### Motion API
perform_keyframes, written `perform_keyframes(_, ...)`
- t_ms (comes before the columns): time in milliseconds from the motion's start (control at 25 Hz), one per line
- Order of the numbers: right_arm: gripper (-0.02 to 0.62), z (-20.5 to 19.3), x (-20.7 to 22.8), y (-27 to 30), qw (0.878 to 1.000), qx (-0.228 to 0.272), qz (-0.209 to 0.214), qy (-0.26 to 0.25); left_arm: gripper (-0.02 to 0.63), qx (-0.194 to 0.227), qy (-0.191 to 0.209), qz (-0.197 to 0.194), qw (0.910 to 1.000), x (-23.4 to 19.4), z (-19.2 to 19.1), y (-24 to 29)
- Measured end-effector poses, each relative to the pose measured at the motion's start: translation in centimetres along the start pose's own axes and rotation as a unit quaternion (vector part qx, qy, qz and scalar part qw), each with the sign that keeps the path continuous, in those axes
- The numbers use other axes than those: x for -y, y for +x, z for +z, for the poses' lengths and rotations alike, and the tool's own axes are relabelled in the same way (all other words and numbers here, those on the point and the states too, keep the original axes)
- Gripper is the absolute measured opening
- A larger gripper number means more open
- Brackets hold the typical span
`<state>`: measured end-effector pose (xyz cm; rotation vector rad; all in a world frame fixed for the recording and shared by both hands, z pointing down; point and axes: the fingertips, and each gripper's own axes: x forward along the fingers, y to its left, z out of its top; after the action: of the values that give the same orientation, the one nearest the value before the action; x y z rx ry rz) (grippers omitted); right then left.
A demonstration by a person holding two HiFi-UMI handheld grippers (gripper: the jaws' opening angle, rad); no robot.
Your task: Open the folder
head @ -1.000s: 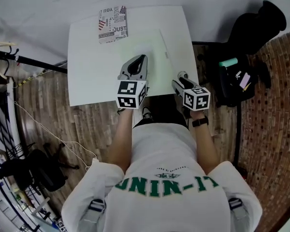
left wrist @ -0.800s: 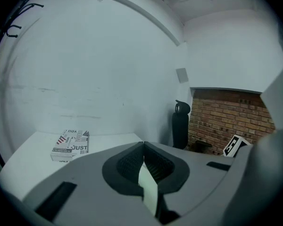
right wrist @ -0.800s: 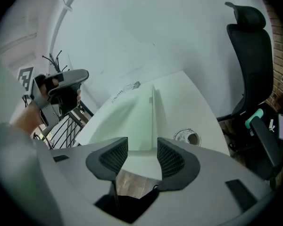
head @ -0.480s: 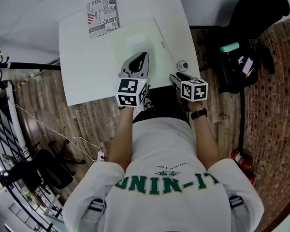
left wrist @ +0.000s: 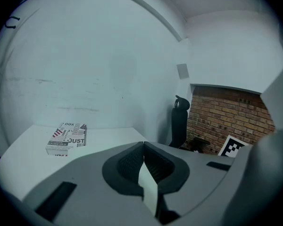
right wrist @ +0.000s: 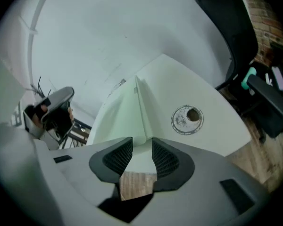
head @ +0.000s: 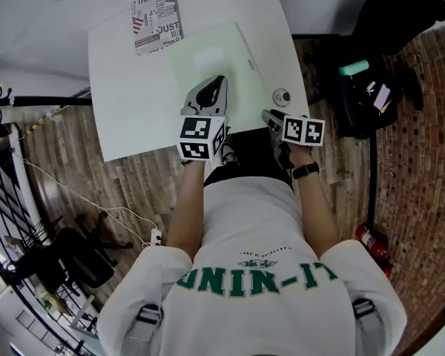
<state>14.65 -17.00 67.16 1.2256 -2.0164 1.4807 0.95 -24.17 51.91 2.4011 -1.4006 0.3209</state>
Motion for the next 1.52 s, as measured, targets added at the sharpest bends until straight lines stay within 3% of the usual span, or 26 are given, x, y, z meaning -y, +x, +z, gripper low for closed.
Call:
perform_keyframes(200, 0.132, -0.2, 0.2, 0.7, 0.992, 0.007, 0.021, 0.120, 0.015, -0.001, -0.005, 0.006, 1.0000, -0.6, -0.3, -0.4)
perform_keyframes(440, 0.062, 0.2, -0.2, 0.6, 0.985, 0.022, 0.034, 0.167, 0.015, 0.004, -0.006, 0.008, 0.9999, -1.1, 0.3, -0.4)
perform_keyframes(680, 0.039, 1.0, -1.6, -0.7, 0.992, 0.026, 0.035, 0.122, 0.015, -0.010, -0.009, 0.015, 0.9998, -1.9, -0.6, -0.1)
perform_keyframes(1120, 0.020, 3.3, -5.1, -3.0, 0.997, 0.059, 0.042, -0.013, 0.015, -0.032, -0.027, 0.023, 0.9989, -3.3, -2.7, -0.1)
perform_keyframes(1520, 0.018, 3.0, -8.2, -4.0, 0.994, 0.062, 0.073, -0.054, 0.015, -0.059, -0.042, 0.016, 0.9973, -3.9, -5.0, 0.1)
